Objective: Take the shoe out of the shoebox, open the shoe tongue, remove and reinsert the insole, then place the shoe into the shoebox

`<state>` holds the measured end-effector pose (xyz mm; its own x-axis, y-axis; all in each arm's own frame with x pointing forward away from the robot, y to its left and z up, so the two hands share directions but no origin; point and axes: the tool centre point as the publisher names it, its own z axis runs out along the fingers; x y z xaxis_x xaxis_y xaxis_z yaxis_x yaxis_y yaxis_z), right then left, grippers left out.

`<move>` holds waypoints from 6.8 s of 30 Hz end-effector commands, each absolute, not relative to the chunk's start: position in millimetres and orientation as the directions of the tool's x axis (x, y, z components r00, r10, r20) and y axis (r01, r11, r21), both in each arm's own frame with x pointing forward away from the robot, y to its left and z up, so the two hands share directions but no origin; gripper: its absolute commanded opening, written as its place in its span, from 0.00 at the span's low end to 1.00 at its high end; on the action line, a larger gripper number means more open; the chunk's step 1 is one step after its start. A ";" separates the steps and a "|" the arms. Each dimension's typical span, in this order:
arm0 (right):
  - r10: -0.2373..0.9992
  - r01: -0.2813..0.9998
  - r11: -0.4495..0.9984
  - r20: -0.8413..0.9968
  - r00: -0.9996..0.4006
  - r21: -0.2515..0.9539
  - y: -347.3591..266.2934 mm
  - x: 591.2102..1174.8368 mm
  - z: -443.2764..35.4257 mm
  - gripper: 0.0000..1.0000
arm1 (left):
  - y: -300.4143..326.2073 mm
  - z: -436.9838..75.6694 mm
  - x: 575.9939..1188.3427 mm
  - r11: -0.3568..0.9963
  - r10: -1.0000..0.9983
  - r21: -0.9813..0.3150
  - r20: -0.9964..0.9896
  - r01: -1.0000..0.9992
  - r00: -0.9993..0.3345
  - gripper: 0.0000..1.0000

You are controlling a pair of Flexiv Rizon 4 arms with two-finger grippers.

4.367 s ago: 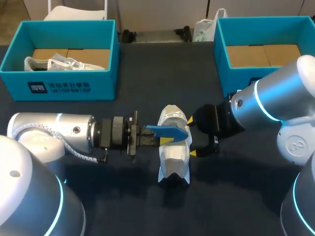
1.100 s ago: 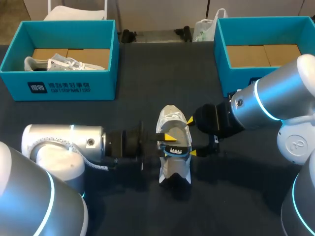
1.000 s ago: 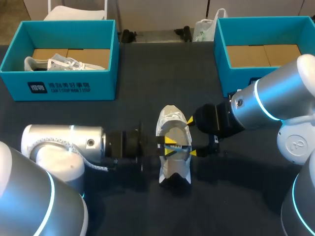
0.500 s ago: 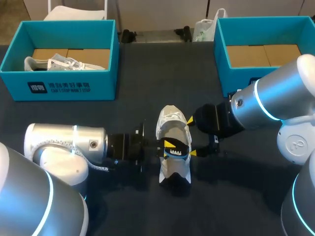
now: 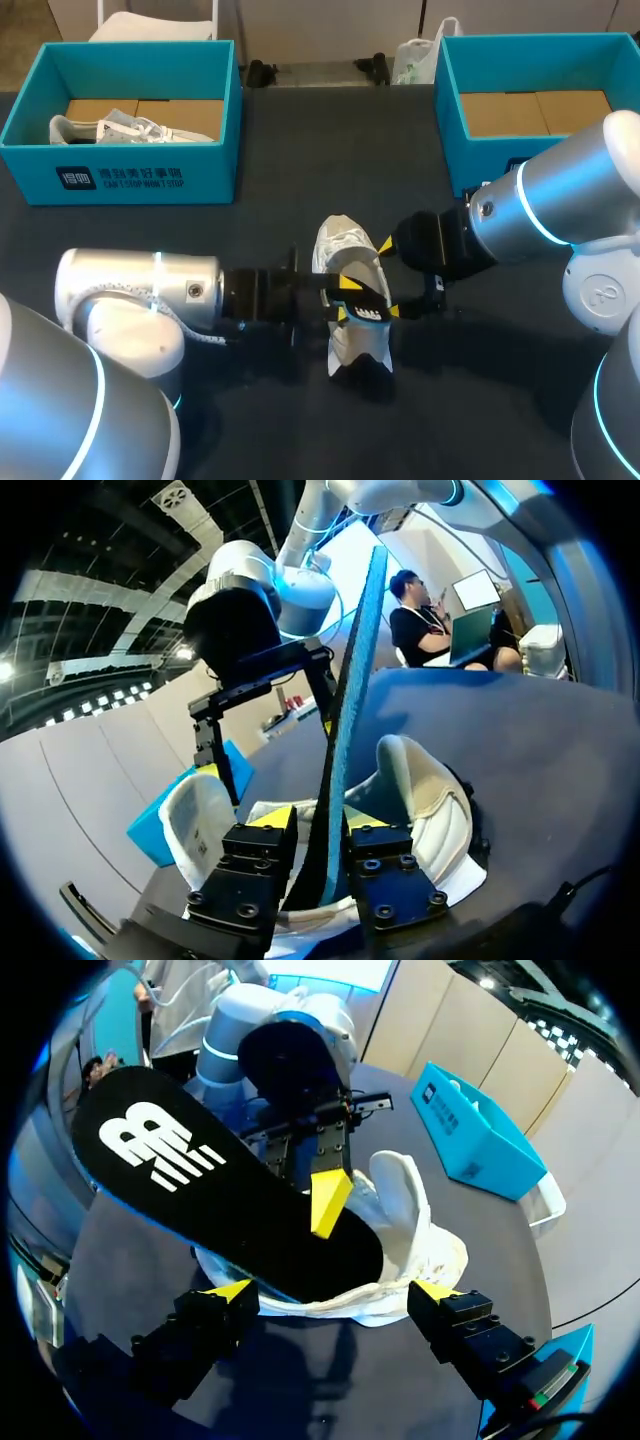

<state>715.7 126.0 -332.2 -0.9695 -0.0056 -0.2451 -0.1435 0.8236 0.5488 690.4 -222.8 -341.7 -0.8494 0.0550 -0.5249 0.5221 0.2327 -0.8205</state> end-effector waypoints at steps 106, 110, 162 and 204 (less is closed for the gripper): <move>-0.003 -0.143 0.825 -0.248 -0.969 0.547 127.4 714.6 -333.1 1.00 | -216.2 -368.8 692.2 0.313 0.145 -0.785 -0.517 0.535 -0.843 0.00; -0.003 -0.143 0.825 -0.248 -0.969 0.547 127.4 714.6 -333.1 1.00 | -212.7 -365.8 691.5 0.311 0.130 -0.791 -0.514 0.527 -0.848 0.00; -0.003 -0.143 0.825 -0.248 -0.969 0.547 127.4 714.6 -333.1 1.00 | -204.0 -295.6 672.5 0.153 0.119 -0.807 -0.557 0.570 -0.822 0.37; 0.027 -0.088 0.864 -0.221 -0.975 0.495 89.8 717.0 -313.6 1.00 | -161.4 -226.7 694.8 0.143 0.792 -0.692 -0.348 0.708 -0.501 1.00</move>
<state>722.3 102.2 -331.6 -0.9735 0.0290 -0.2270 -0.0936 0.8547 0.5106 690.2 -158.9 -230.4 -0.6073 0.6219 -0.4943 0.7081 0.1415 -0.6918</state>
